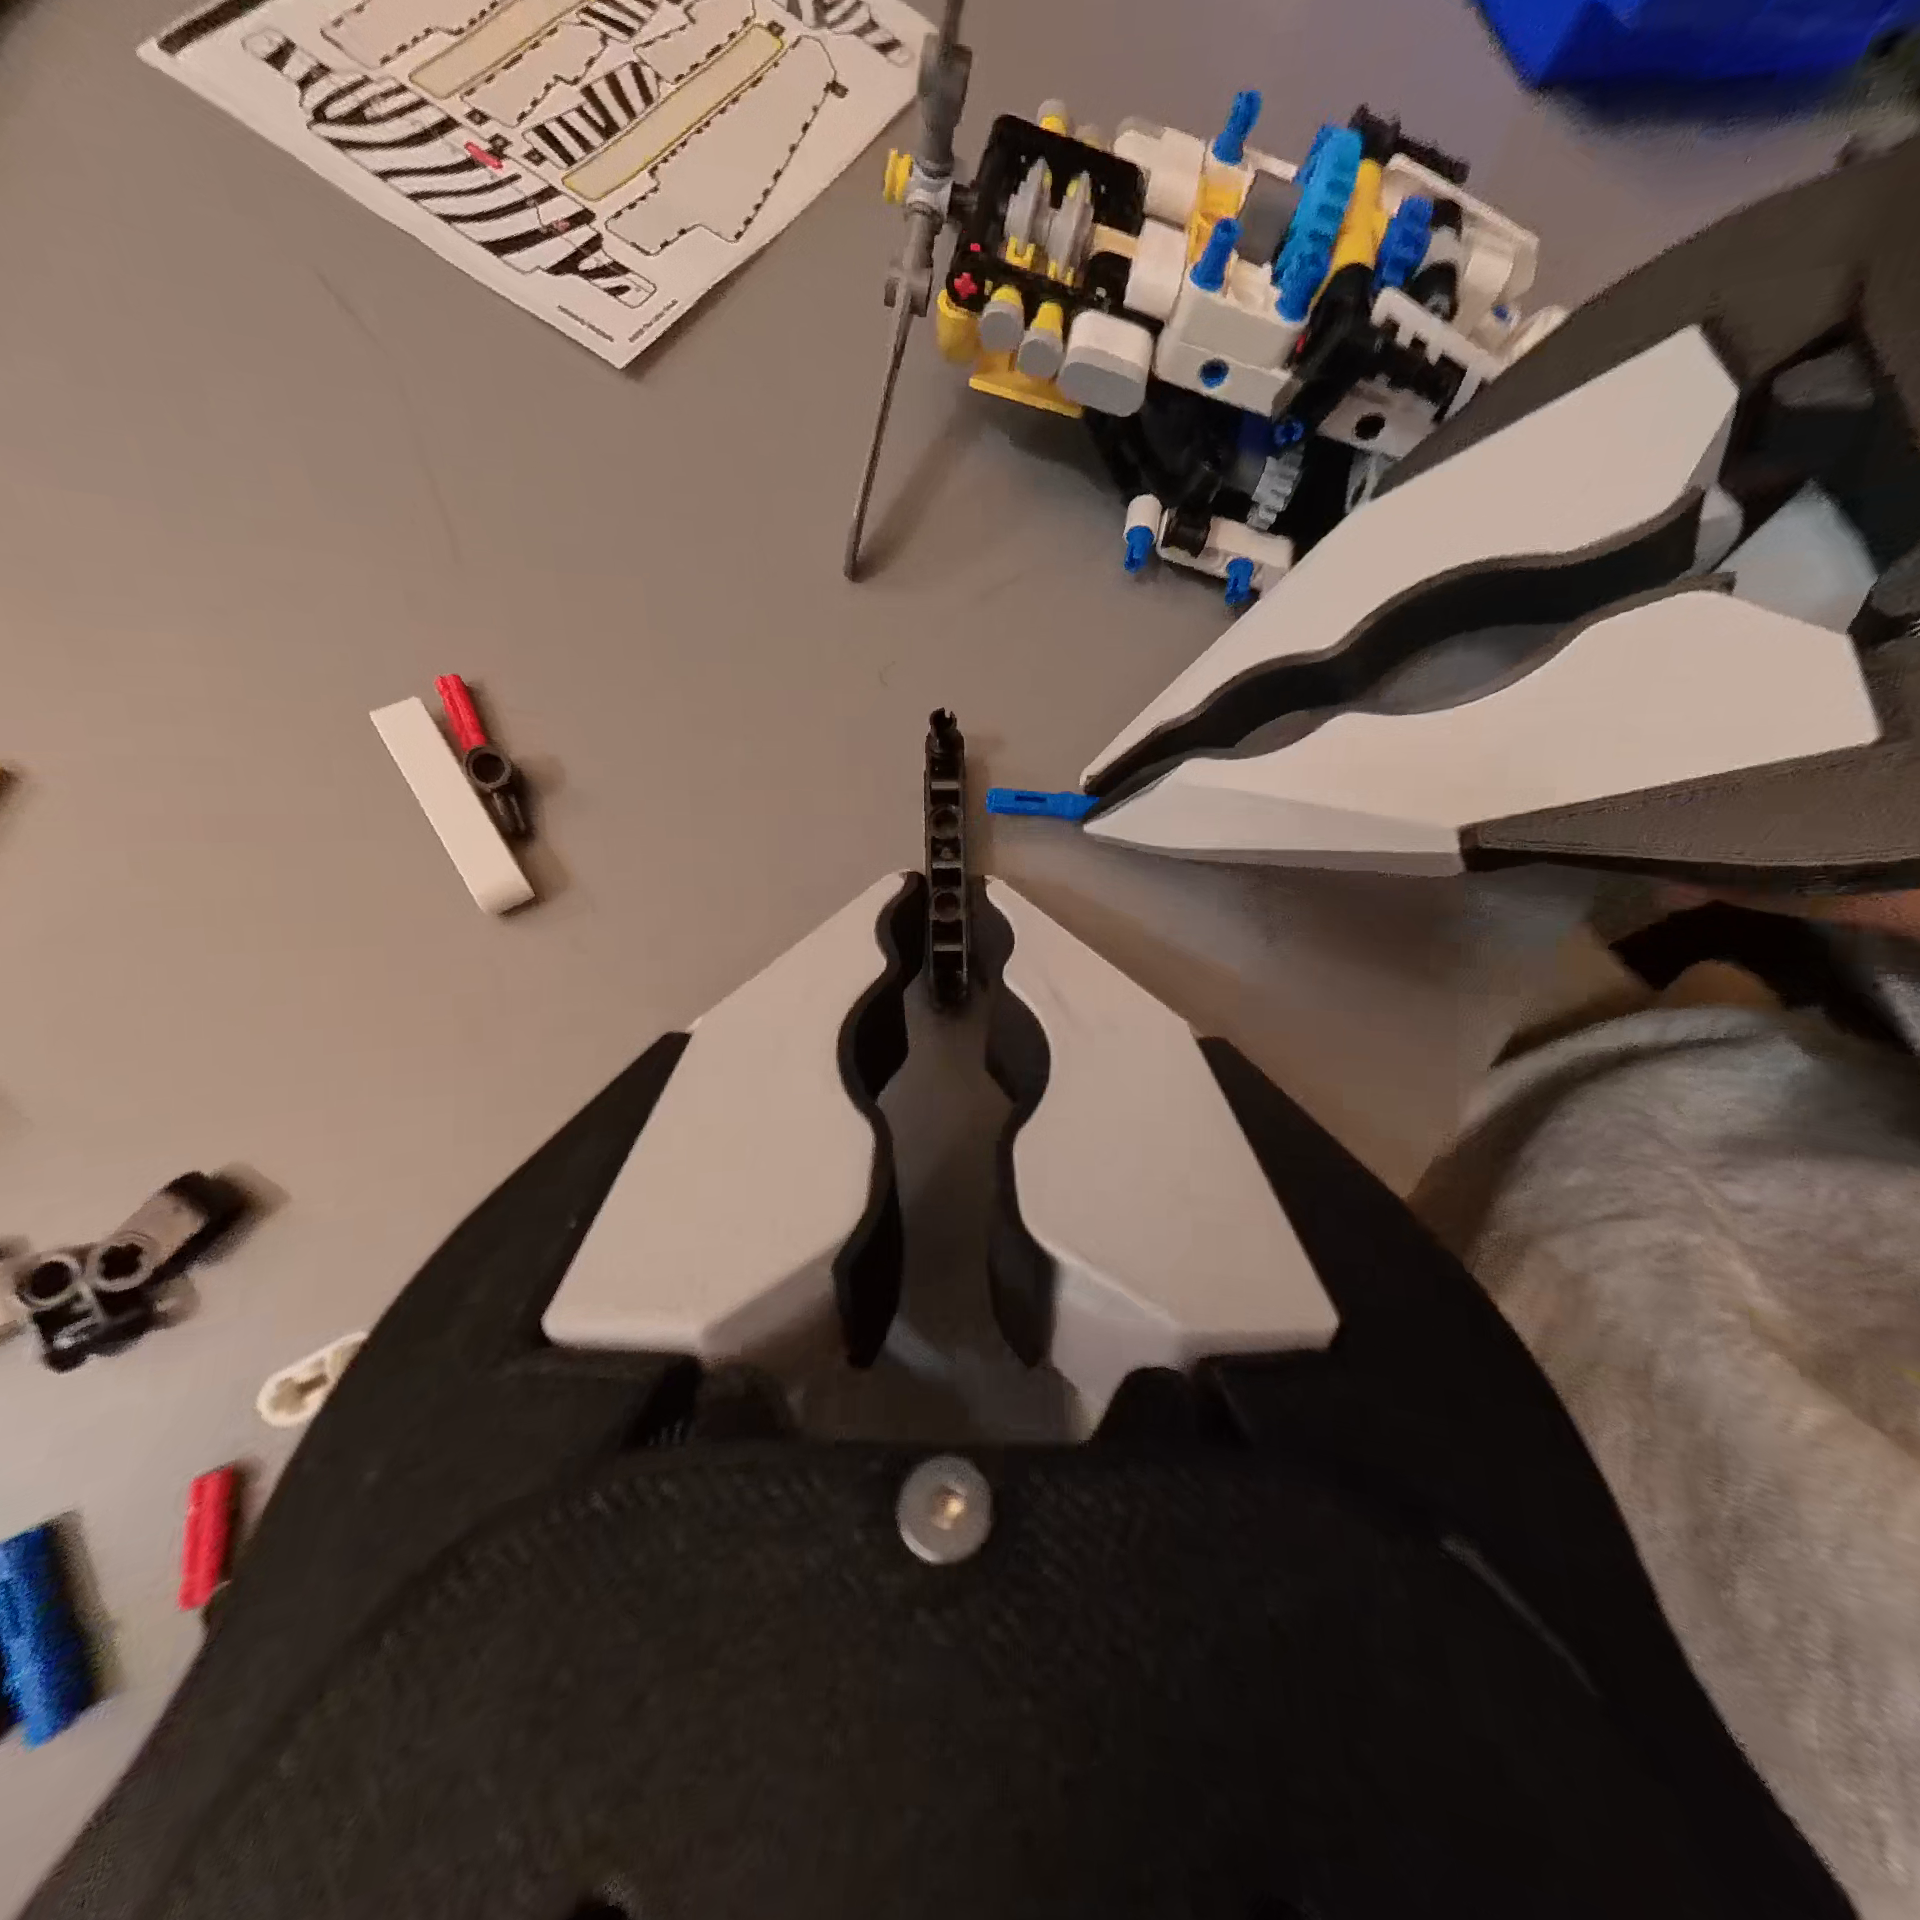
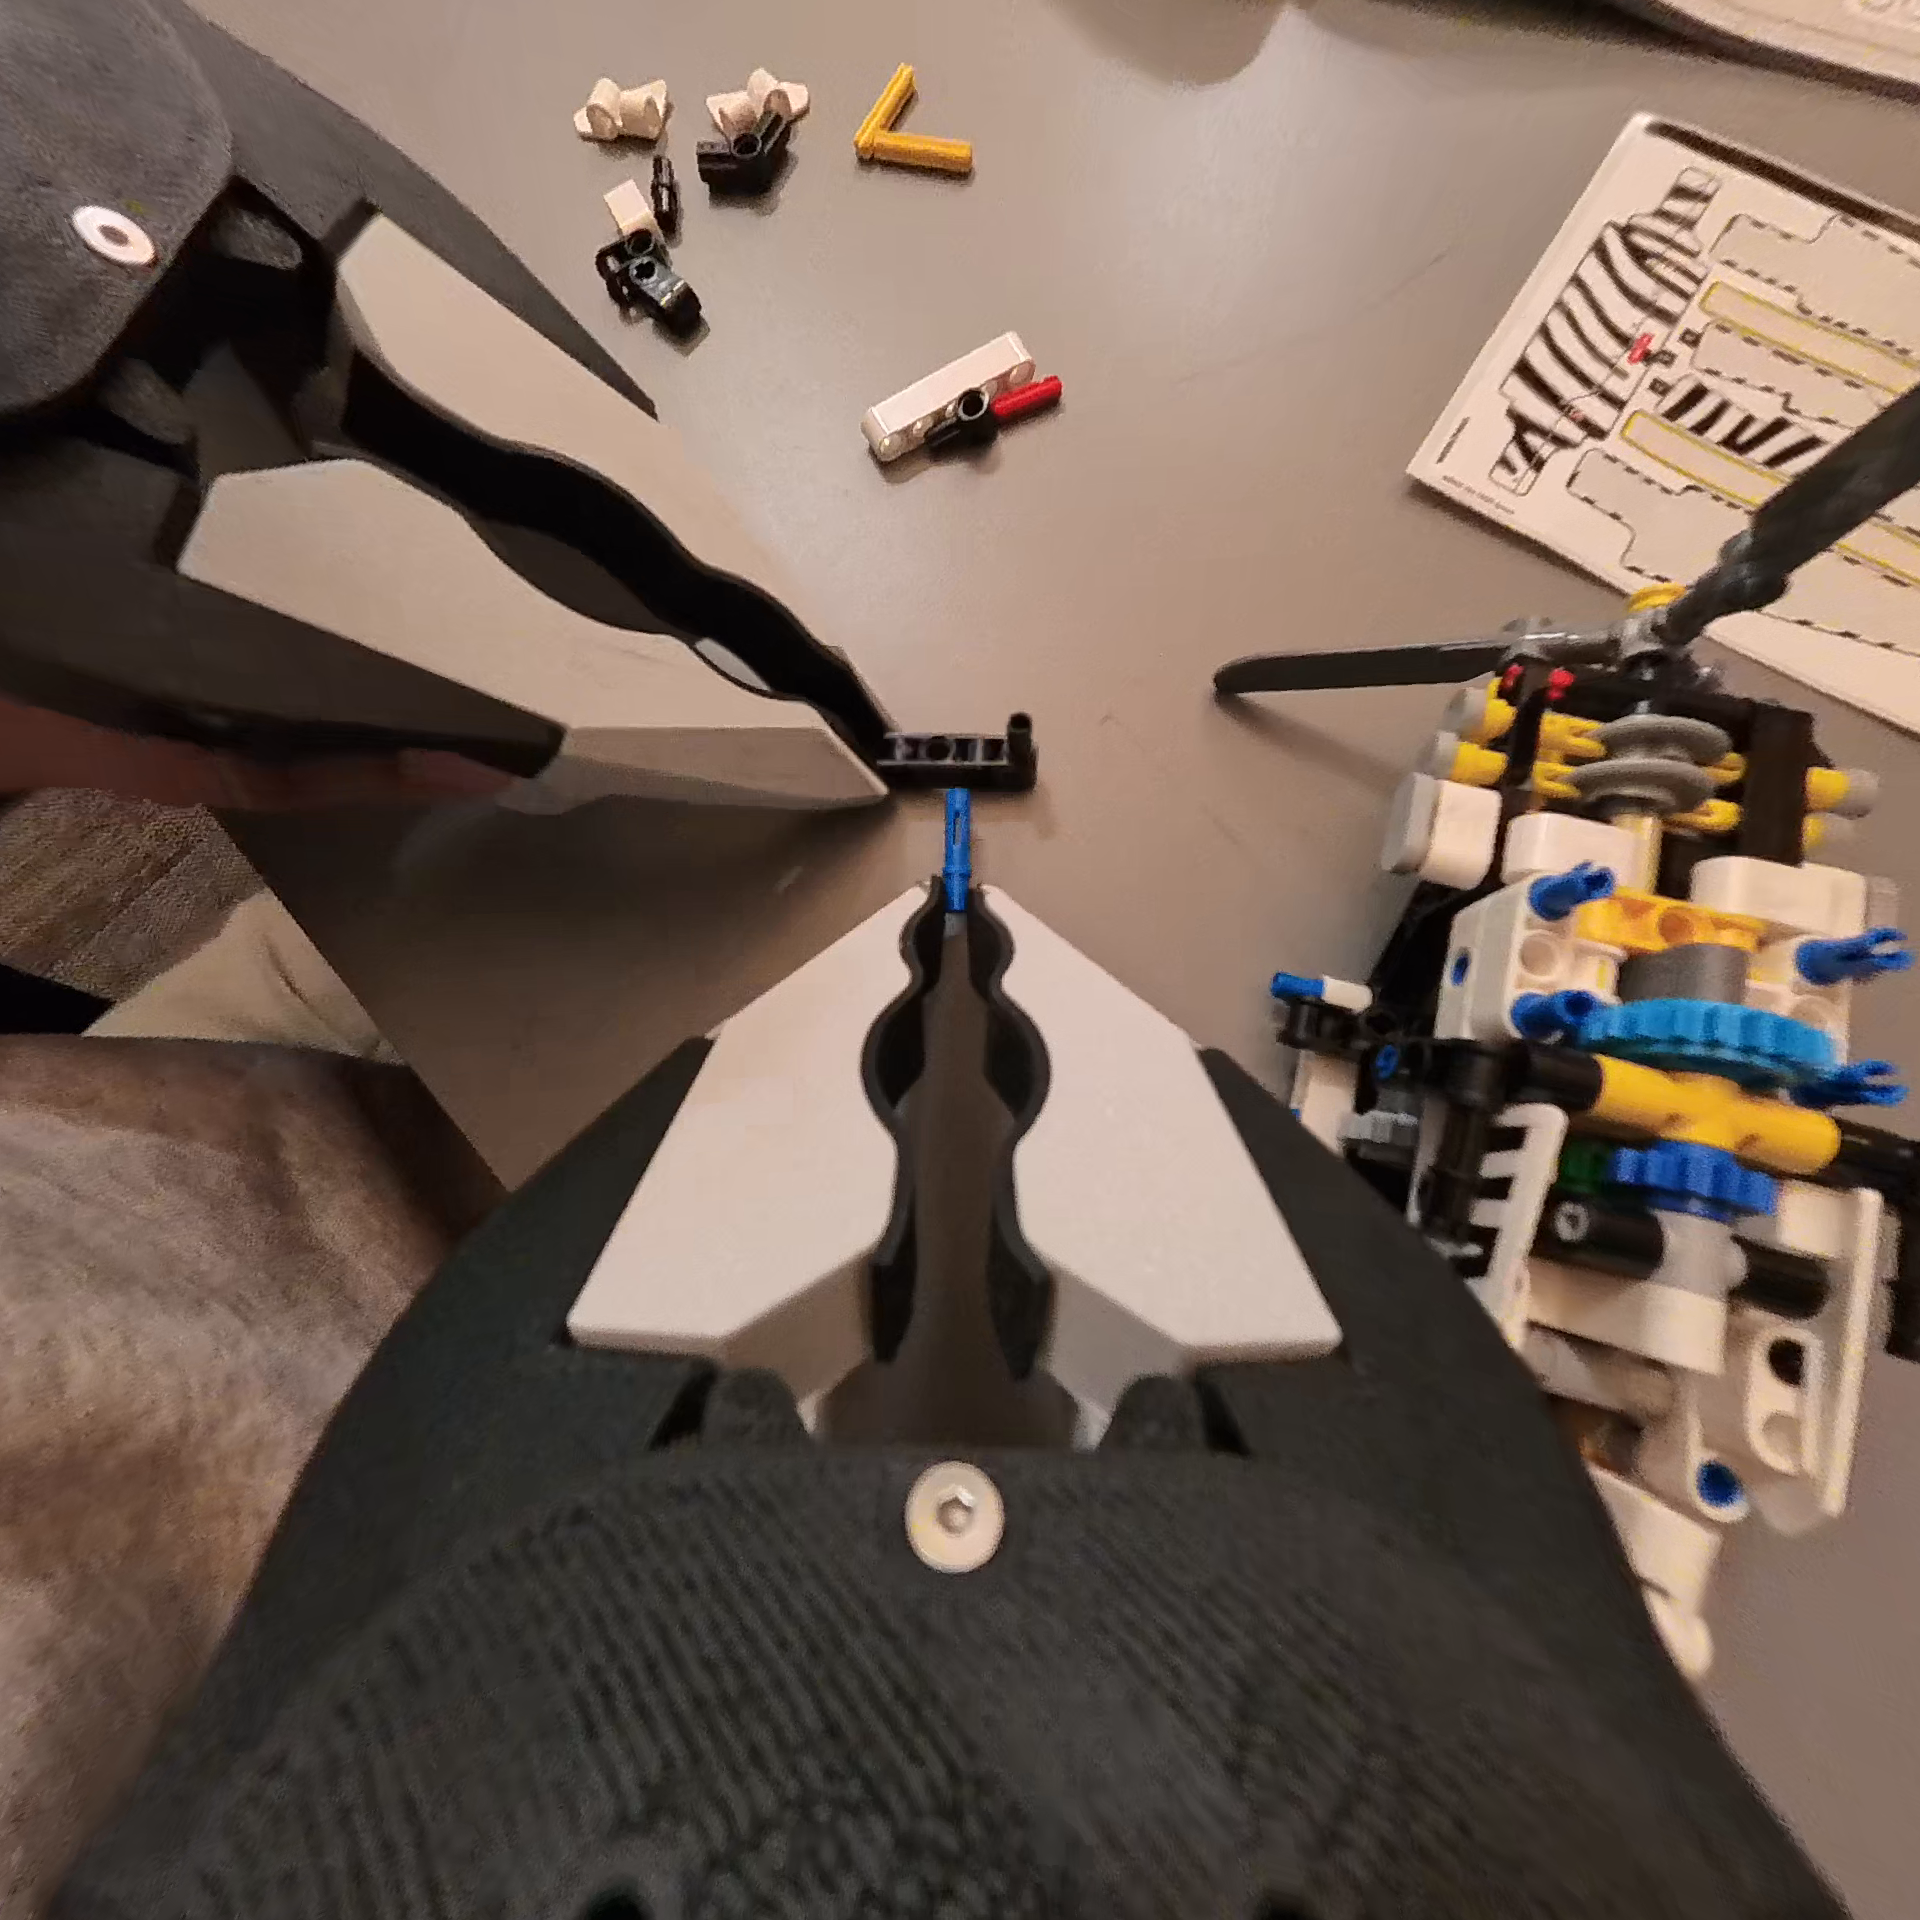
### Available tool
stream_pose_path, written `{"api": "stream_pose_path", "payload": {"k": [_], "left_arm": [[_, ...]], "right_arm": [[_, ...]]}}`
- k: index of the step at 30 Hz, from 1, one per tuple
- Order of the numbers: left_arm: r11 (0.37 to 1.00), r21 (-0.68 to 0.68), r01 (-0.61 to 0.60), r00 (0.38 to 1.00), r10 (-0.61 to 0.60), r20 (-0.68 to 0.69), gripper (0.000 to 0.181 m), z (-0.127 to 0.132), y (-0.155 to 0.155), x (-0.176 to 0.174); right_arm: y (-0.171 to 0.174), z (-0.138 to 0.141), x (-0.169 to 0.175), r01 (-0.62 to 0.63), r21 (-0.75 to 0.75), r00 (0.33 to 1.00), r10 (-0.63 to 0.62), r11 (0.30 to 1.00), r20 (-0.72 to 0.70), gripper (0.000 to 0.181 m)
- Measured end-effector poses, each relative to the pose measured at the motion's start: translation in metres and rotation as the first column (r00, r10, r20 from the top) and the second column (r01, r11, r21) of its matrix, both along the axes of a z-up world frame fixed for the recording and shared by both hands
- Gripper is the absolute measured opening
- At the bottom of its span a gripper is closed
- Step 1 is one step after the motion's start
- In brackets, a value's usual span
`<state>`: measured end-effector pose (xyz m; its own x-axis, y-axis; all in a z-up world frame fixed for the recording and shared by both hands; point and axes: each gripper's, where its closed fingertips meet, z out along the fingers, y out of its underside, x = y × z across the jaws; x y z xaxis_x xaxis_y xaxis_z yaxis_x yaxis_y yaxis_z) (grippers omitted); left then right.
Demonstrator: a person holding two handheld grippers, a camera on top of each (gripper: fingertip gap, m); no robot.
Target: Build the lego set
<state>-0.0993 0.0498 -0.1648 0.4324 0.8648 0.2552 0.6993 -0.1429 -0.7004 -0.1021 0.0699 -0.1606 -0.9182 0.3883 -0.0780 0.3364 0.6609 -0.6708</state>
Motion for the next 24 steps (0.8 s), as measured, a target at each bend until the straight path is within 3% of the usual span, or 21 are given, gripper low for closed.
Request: {"api": "stream_pose_path", "payload": {"k": [6, 24], "left_arm": [[0.986, 0.162, -0.026, 0.999, 0.02, 0.038, 0.005, 0.0063, -0.0019, 0.0025], [1.0, 0.016, 0.011, 1.0, -0.011, -0.006, 0.006, 0.0059, -0.0007, 0.0046]], "right_arm": [[-0.0007, 0.0001, -0.0012, -0.001, -0.013, 1.0, 0.001, 1.0, 0.004, 0.002], [-0.0024, 0.0033, 0.0, -0.019, -0.044, 1.0, 0.019, 0.999, -0.002, 0.002]]}}
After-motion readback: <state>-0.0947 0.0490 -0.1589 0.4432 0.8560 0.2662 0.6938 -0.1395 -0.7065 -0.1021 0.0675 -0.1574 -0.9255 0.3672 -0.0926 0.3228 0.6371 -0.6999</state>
